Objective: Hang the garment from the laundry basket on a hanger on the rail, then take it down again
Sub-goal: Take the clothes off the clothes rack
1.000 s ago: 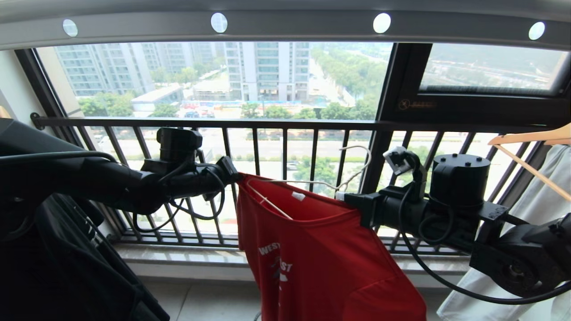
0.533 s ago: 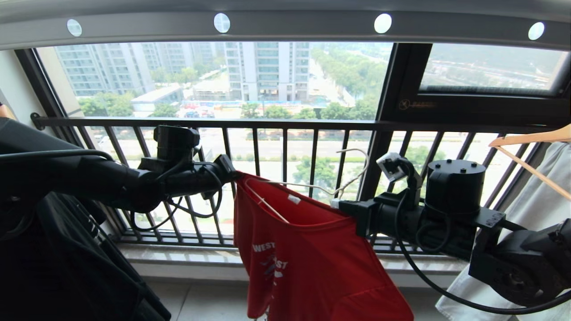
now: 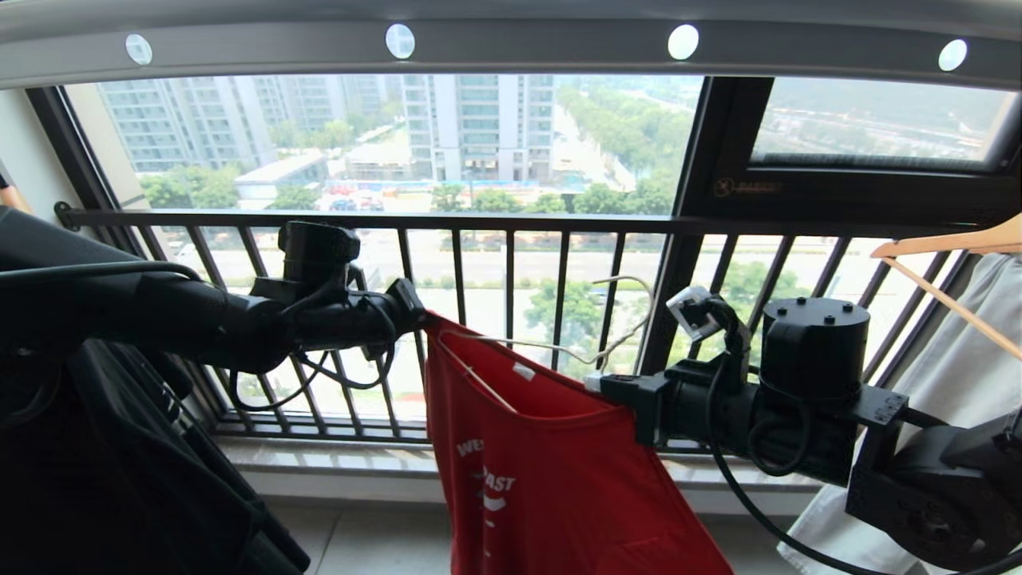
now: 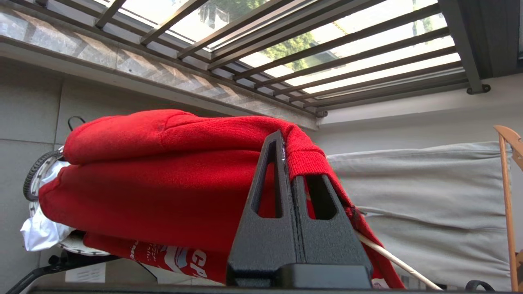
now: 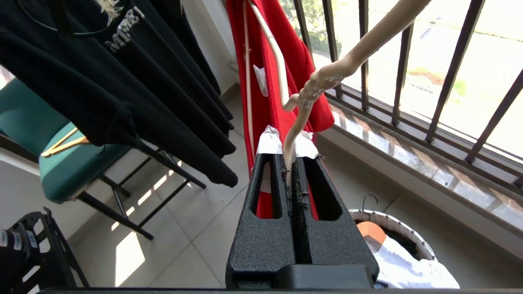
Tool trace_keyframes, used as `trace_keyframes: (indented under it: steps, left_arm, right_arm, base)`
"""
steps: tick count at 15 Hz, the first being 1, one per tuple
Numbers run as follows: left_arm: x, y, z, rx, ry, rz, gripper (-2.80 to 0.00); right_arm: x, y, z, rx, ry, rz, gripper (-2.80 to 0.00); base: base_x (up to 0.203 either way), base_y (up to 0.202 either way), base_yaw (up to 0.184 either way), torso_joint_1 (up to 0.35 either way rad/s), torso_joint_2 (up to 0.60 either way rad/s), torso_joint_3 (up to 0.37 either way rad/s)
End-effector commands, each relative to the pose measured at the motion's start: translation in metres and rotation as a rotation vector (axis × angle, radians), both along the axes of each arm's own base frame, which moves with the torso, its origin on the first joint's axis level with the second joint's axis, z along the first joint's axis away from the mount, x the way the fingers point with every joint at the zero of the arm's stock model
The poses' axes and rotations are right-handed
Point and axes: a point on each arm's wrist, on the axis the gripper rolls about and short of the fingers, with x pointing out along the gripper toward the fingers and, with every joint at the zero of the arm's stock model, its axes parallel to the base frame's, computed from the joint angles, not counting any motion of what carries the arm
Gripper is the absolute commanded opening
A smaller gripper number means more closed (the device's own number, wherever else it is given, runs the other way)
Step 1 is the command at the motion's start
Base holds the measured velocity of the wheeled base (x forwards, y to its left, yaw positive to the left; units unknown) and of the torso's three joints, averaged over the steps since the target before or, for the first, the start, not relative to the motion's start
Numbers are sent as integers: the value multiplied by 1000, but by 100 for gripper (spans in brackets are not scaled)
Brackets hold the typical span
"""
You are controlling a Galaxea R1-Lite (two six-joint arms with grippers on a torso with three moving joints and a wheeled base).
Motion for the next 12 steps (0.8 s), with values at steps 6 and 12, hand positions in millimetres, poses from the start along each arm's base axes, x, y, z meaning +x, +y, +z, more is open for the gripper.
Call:
trace_keyframes:
  steps: [6,12]
  left_arm:
    - [12,-4,-14,25,69,-2,-280]
    - [12,-5,-20,42,102,-3,-280]
  right_arm:
    - [-7,-1,9,18,-30,14,-280]
    - [-3,-7,13,26,-45,-14,-280]
  base:
    - [0,0,0,0,0,0]
    - [0,0,0,0,0,0]
